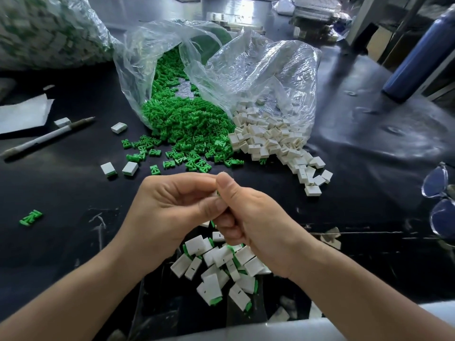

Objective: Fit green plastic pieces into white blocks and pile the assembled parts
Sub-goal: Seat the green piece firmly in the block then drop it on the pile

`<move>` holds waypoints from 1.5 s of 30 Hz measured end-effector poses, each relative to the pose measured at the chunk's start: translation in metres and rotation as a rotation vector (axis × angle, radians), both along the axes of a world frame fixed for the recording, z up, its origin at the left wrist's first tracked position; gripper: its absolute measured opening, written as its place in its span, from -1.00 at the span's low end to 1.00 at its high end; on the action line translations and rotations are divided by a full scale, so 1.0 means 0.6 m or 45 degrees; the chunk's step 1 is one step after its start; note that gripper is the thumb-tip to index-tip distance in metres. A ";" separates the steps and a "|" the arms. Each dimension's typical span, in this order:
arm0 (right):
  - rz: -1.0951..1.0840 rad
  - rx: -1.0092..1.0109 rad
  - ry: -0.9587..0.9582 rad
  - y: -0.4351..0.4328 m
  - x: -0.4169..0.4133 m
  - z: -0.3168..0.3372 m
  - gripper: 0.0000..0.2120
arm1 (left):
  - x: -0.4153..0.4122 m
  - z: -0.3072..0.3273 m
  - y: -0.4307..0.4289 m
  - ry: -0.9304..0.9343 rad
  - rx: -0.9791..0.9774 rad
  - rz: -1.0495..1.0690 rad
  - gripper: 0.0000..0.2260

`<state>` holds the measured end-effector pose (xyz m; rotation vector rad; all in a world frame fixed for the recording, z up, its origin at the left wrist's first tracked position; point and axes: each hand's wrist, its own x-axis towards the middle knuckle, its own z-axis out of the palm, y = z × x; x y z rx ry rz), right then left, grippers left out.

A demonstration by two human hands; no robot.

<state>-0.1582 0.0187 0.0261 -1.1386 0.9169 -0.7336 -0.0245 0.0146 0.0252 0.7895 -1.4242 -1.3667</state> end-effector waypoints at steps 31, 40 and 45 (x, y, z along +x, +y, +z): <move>0.031 -0.115 0.058 -0.011 -0.010 -0.004 -0.30 | 0.008 -0.002 -0.005 -0.011 0.254 0.045 -0.82; -0.070 -0.149 -0.018 -0.008 -0.003 -0.016 -0.61 | 0.003 -0.009 -0.004 0.001 0.179 0.126 -0.79; -0.081 -0.190 -0.043 -0.008 0.000 -0.019 -0.74 | 0.003 -0.010 -0.004 -0.020 0.167 0.141 -0.80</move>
